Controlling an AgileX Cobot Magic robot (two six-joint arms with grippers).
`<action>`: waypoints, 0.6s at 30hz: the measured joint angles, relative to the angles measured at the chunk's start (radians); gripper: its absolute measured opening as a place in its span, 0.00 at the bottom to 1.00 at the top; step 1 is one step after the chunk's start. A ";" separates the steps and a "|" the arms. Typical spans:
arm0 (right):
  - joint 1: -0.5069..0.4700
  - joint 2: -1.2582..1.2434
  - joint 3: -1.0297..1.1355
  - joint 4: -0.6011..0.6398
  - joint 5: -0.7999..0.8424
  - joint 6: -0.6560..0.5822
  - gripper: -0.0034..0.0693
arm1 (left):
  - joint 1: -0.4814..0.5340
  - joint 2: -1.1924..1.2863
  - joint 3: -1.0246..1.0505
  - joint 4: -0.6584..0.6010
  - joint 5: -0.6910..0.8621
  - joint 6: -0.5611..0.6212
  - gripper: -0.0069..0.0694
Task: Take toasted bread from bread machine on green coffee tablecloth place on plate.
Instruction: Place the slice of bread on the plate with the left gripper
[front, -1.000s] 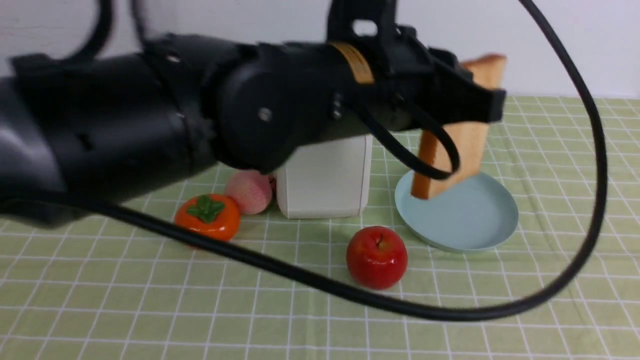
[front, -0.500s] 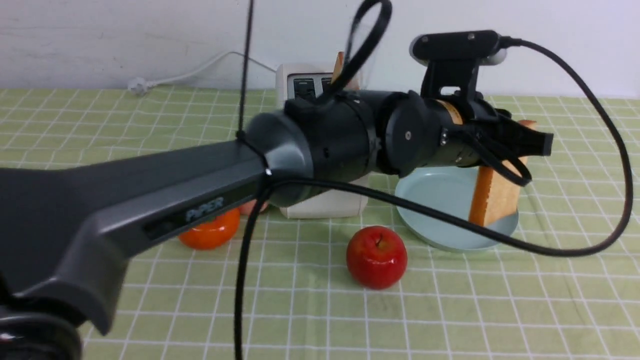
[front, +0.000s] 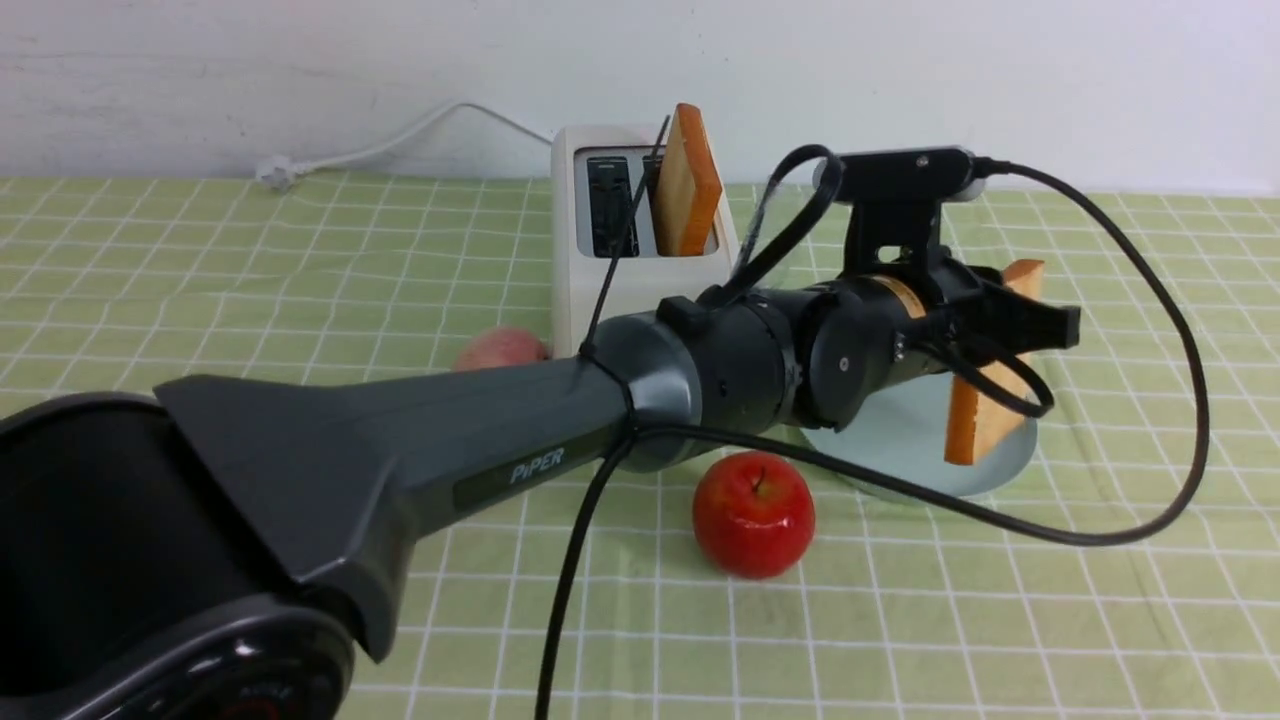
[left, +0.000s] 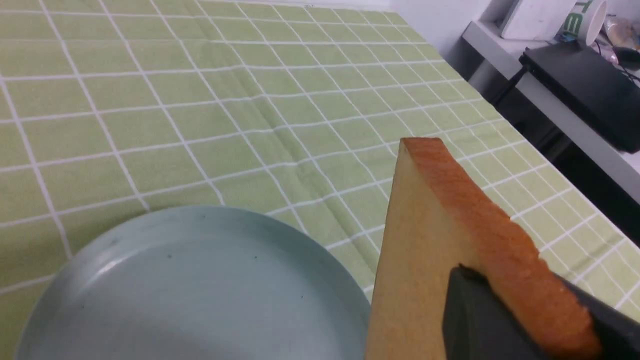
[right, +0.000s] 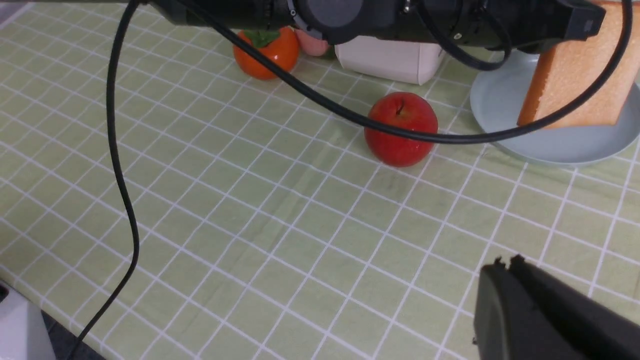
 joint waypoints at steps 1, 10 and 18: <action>0.000 0.000 0.000 0.000 0.000 0.000 0.05 | 0.000 0.005 0.000 0.000 -0.013 0.000 0.22; 0.000 0.000 0.000 0.001 0.000 0.000 0.05 | 0.000 0.051 0.000 -0.003 -0.059 0.001 0.22; 0.000 0.000 0.000 0.006 0.000 0.000 0.05 | 0.001 0.059 0.000 -0.007 -0.053 0.001 0.22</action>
